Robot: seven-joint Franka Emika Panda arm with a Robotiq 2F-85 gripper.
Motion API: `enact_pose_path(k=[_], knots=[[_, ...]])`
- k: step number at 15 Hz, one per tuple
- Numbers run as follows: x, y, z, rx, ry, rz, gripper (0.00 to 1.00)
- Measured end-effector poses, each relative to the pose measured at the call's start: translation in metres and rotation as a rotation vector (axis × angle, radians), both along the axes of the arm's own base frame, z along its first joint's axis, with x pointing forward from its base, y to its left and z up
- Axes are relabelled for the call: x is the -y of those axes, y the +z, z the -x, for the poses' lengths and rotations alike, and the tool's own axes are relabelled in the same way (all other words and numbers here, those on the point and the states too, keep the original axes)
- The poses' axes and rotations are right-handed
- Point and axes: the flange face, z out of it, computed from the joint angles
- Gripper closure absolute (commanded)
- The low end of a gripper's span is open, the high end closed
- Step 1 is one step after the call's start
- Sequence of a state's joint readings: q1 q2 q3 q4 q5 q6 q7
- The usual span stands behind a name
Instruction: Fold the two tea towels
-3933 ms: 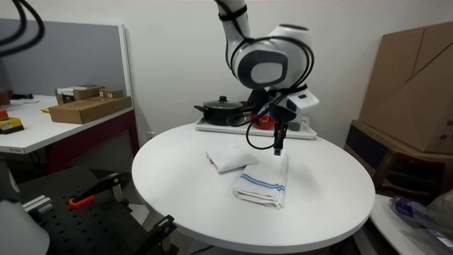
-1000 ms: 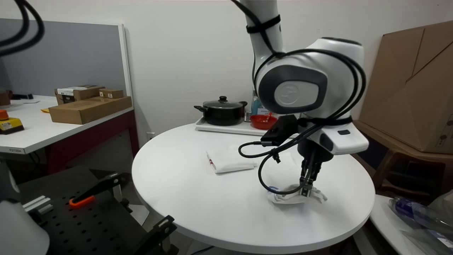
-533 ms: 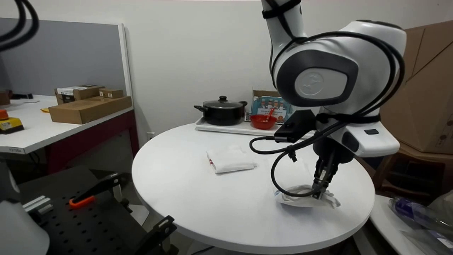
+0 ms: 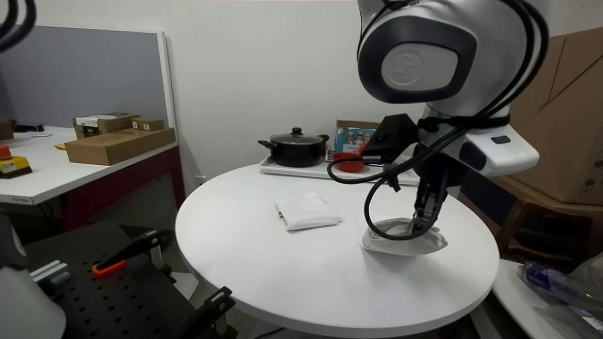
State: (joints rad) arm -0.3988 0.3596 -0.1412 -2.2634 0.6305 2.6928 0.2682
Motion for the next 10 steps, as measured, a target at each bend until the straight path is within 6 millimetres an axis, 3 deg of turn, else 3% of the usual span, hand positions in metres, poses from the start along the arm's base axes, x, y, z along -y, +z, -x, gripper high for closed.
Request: enact_pose_path(k=[5, 10], knots=[[-0.011, 0.025, 0.003, 0.055, 0.036, -0.02, 0.98], [-0.03, 0.045, -0.023, 0.103, 0.048, -0.02, 0.98]])
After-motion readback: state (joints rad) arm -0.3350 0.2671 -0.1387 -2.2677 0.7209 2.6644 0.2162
